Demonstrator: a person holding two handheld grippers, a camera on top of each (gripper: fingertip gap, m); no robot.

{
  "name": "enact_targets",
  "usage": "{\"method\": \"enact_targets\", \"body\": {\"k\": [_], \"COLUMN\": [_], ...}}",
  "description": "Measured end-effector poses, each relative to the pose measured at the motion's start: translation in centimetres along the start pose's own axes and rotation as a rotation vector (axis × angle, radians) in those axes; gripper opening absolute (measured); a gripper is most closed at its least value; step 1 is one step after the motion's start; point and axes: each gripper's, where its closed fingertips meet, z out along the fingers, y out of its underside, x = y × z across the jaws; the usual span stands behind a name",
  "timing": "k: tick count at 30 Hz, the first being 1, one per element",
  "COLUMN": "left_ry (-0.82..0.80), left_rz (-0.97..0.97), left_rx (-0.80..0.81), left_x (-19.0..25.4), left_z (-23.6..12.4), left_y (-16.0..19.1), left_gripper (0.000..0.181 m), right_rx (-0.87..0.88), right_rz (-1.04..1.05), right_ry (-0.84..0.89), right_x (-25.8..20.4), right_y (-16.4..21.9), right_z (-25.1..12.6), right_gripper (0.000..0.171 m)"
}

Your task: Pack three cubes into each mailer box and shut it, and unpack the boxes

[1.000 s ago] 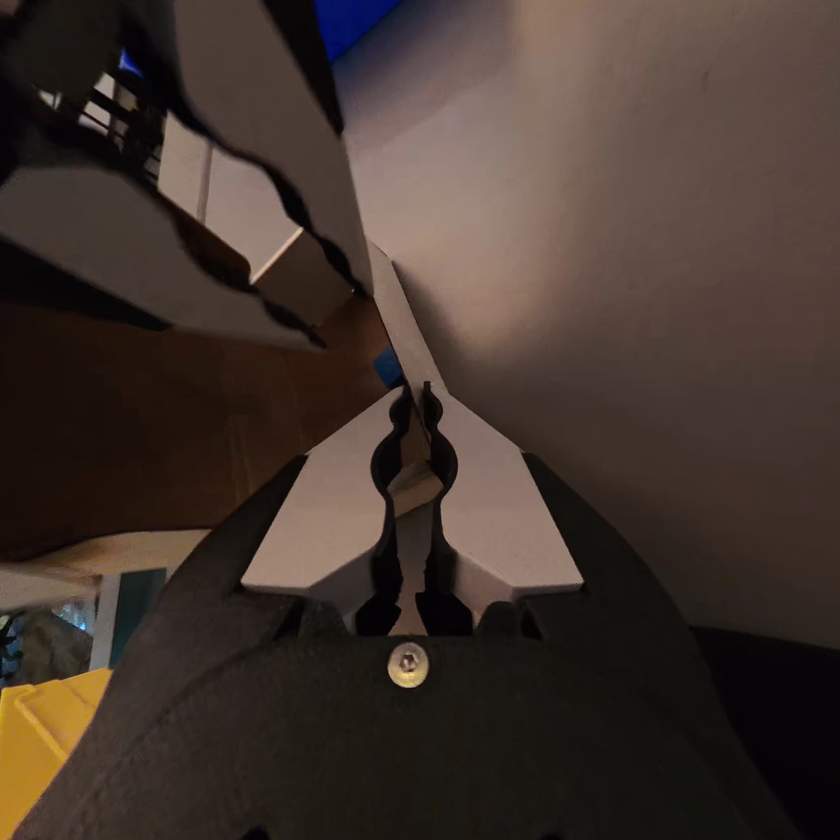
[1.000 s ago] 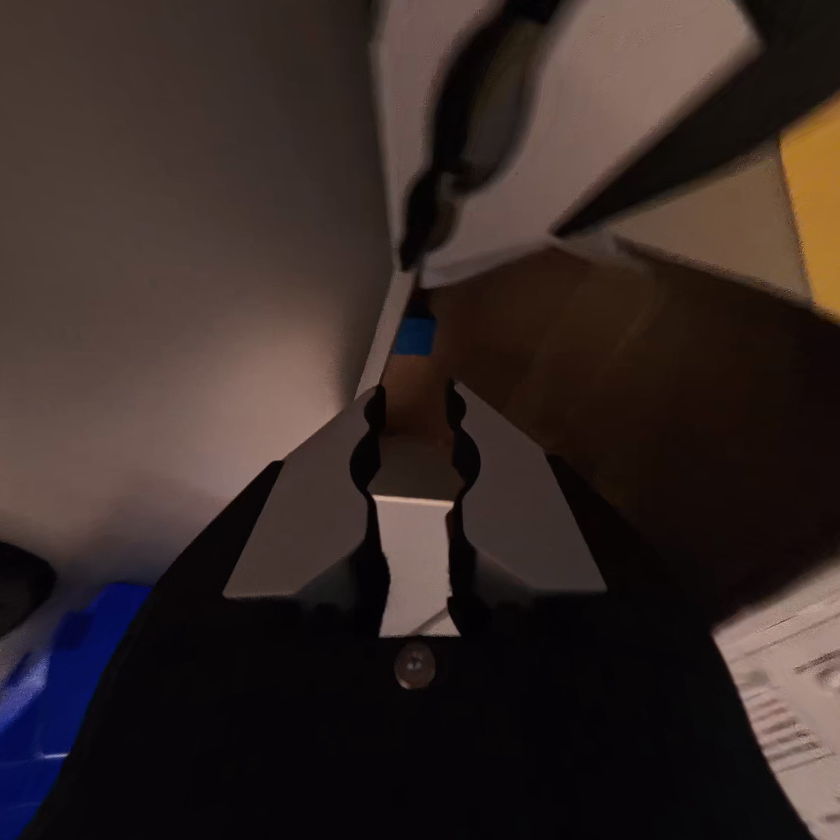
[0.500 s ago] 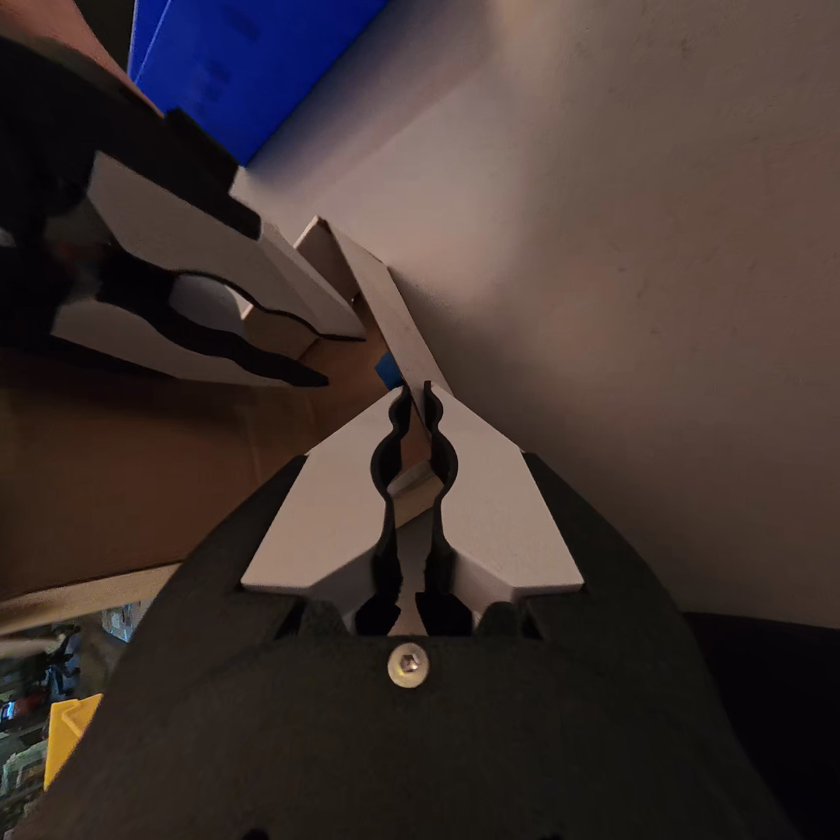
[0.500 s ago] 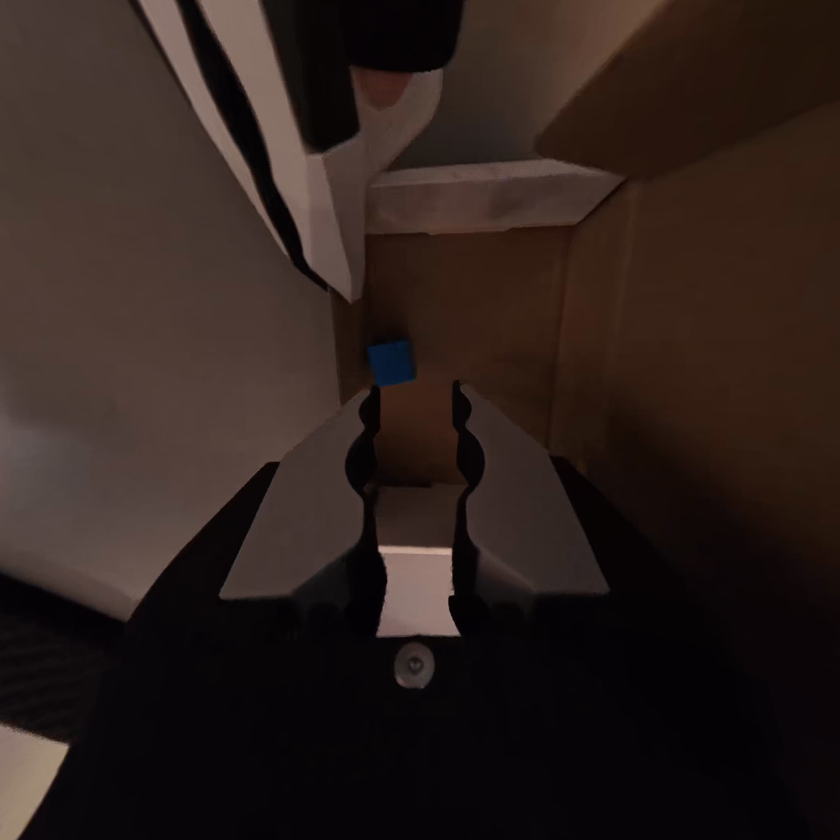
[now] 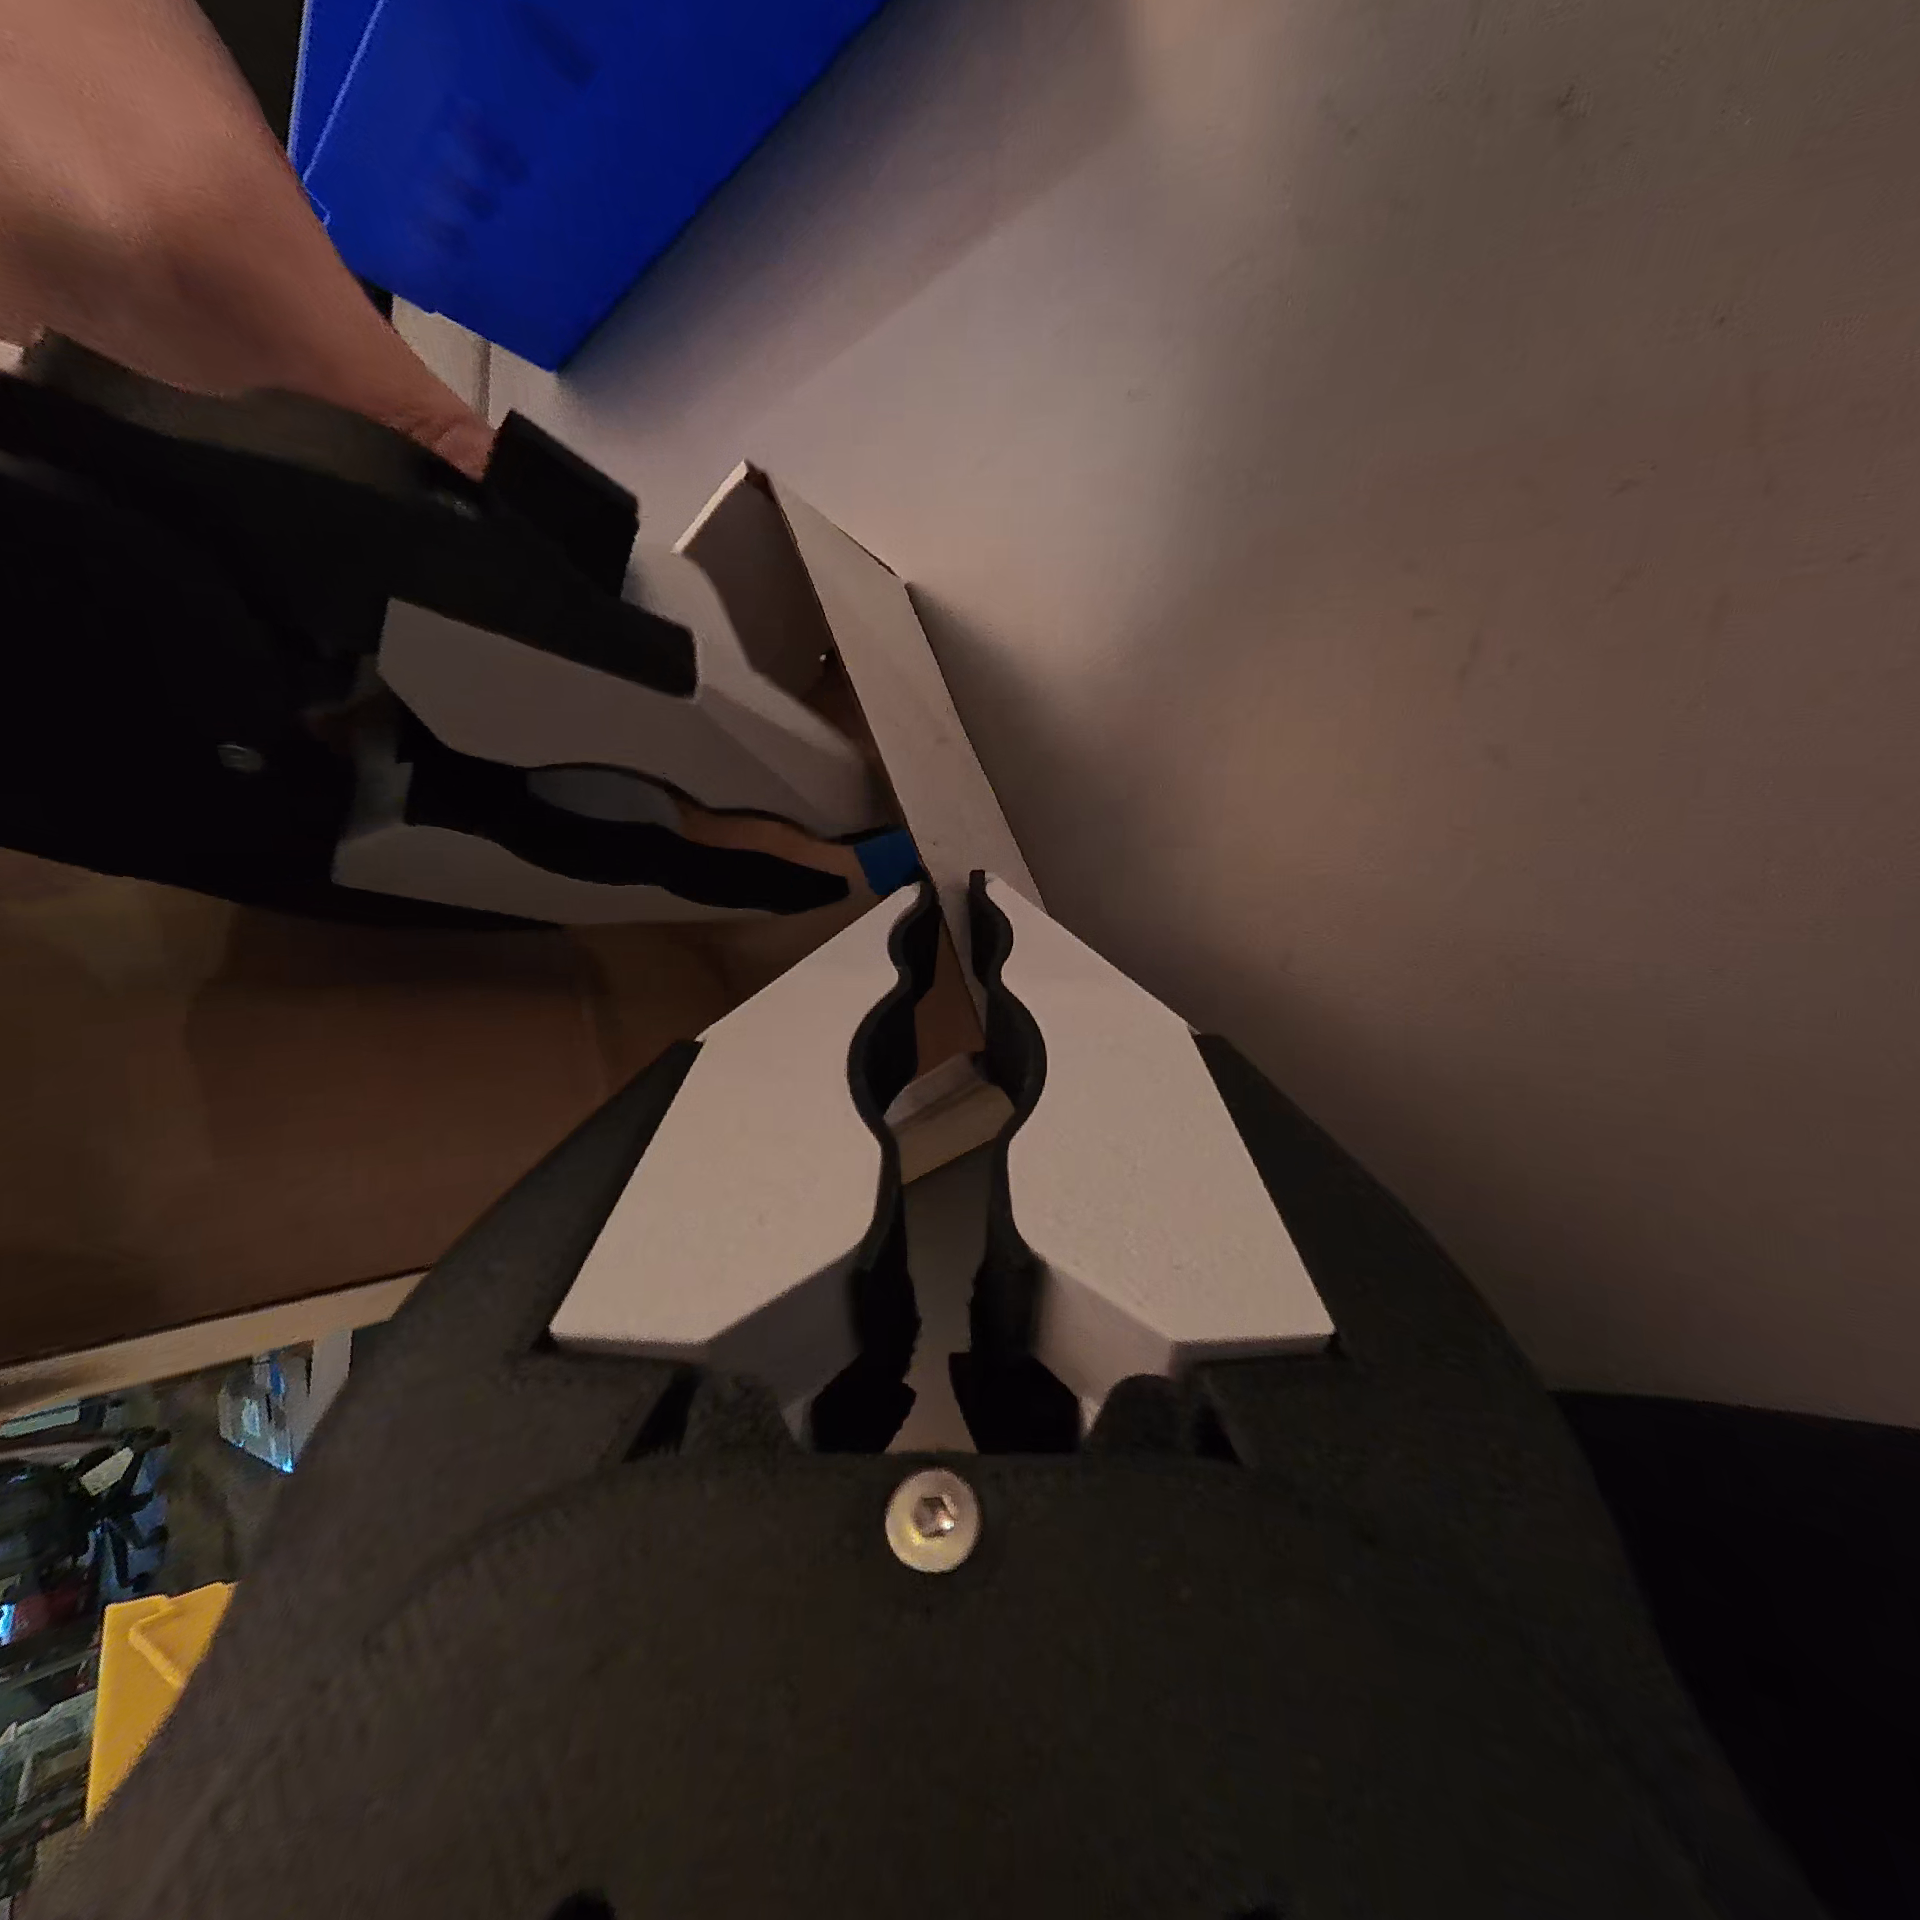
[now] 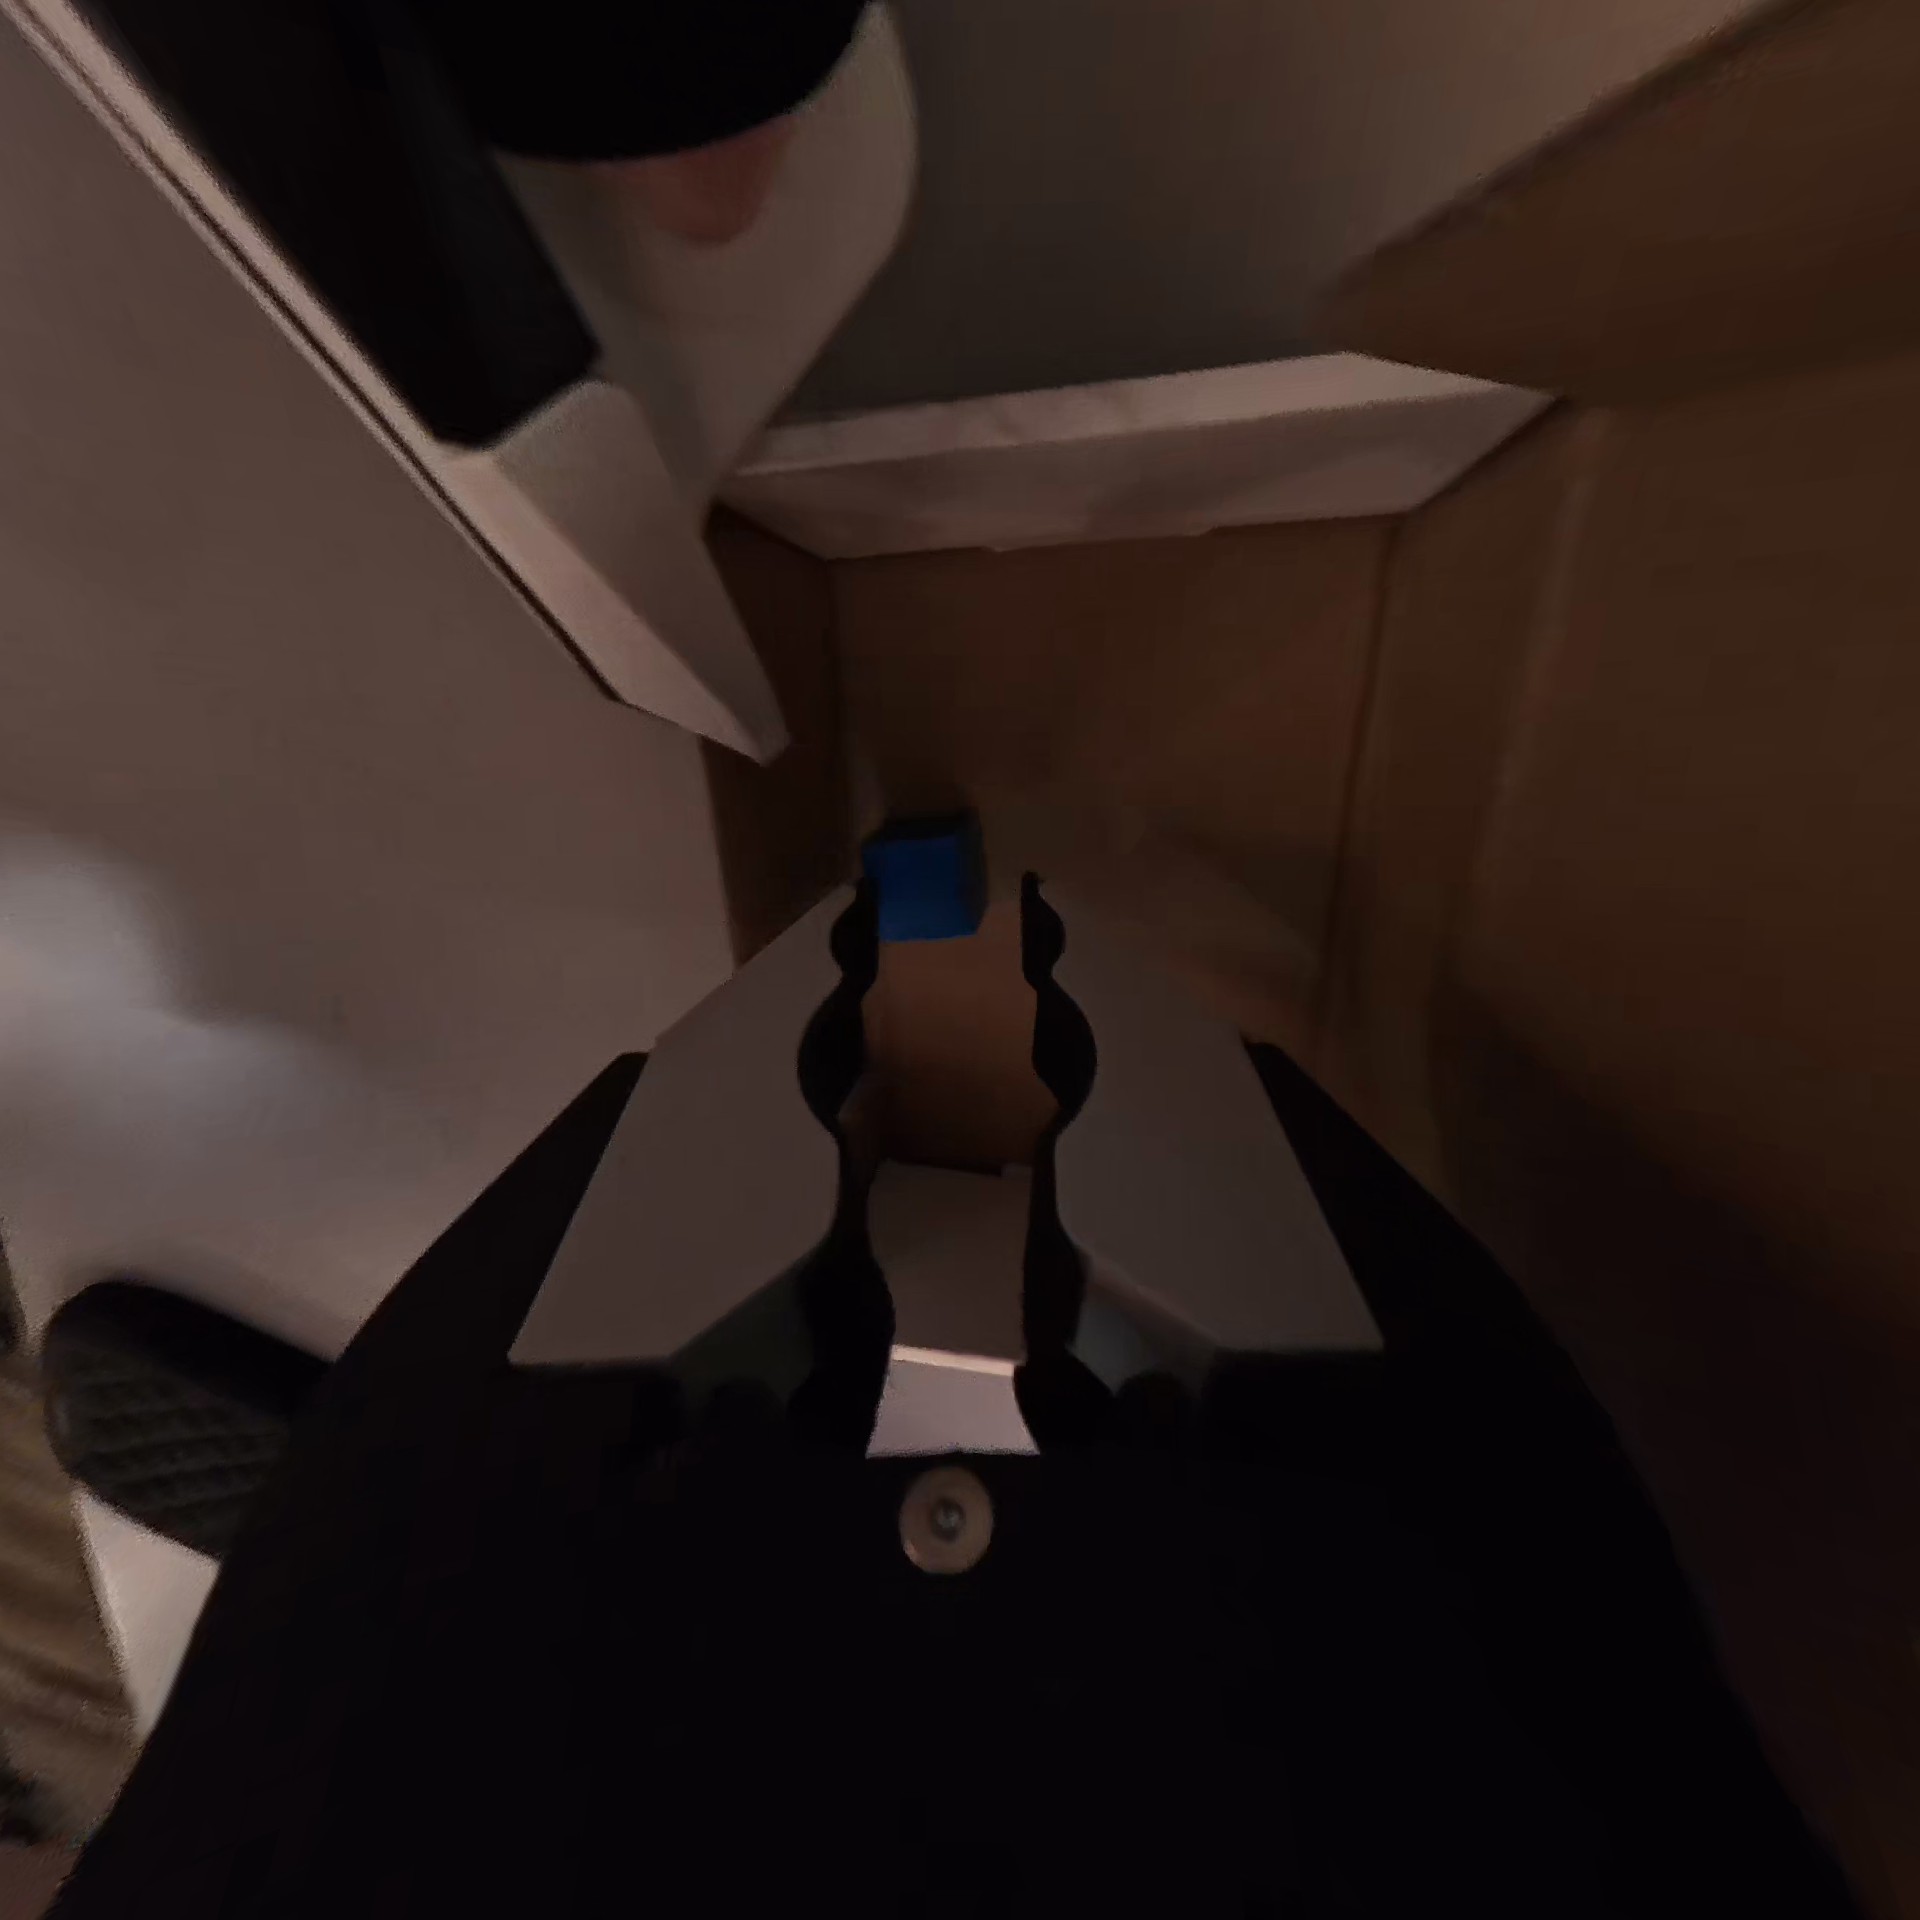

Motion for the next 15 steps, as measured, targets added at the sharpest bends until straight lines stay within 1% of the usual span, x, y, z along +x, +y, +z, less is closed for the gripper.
{"method": "enact_targets", "body": {"k": [1, 2, 3, 4, 6, 9, 10, 11, 12, 13, 15], "left_ry": [0.001, 0.002, 0.001, 0.001, 0.0, 0.0, -0.001, -0.002, -0.003, -0.006, -0.019], "left_rz": [0.0, 0.0, 0.0, -0.001, -0.001, -0.004, -0.003, -0.002, 0.0, 0.001, 0.007], "left_rx": [0.0, 0.001, 0.0, 0.0, 0.0, 0.0, 0.0, 0.0, 0.0, -0.001, -0.005], "left_x": [0.0, 0.0, 0.0, 0.0, 0.0, 0.0, 0.0, 0.0, 0.0, -0.1, -0.2], "left_z": [0.0, 0.0, 0.0, 0.0, 0.0, 0.0, 0.0, 0.0, 0.0, 0.0, 0.1], "left_y": [0.0, 0.0, 0.0, 0.0, 0.0, 0.0, 0.0, 0.0, 0.0, 0.0, 0.1], "left_gripper": [0.004, 0.004, 0.004, 0.004, 0.004, 0.004, 0.004, 0.004, 0.005, 0.004, 0.005], "right_rx": [0.008, 0.014, 0.024, 0.044, 0.076, 0.033, 0.027, 0.021, 0.014, 0.004, 0.009], "right_rz": [-0.002, -0.007, 0.0, 0.015, 0.03, 0.018, 0.016, 0.008, -0.008, -0.027, -0.038], "right_ry": [0.062, 0.127, 0.151, 0.121, 0.108, 0.151, 0.167, 0.194, 0.206, 0.221, 0.243], "right_x": [1.0, 2.0, 2.4, 2.0, 1.9, 2.6, 2.9, 3.2, 3.3, 3.3, 3.2], "right_y": [0.0, 0.2, 0.3, 0.2, -0.1, 0.6, 0.5, 0.5, 0.4, 0.4, 0.3], "right_z": [-0.3, -0.7, -1.0, -1.1, -1.2, -0.6, -0.3, -0.1, 0.1, 0.3, 0.0], "right_gripper": [0.022, 0.018, 0.018, 0.02, 0.028, 0.041, 0.041, 0.04, 0.035, 0.02, 0.02]}}
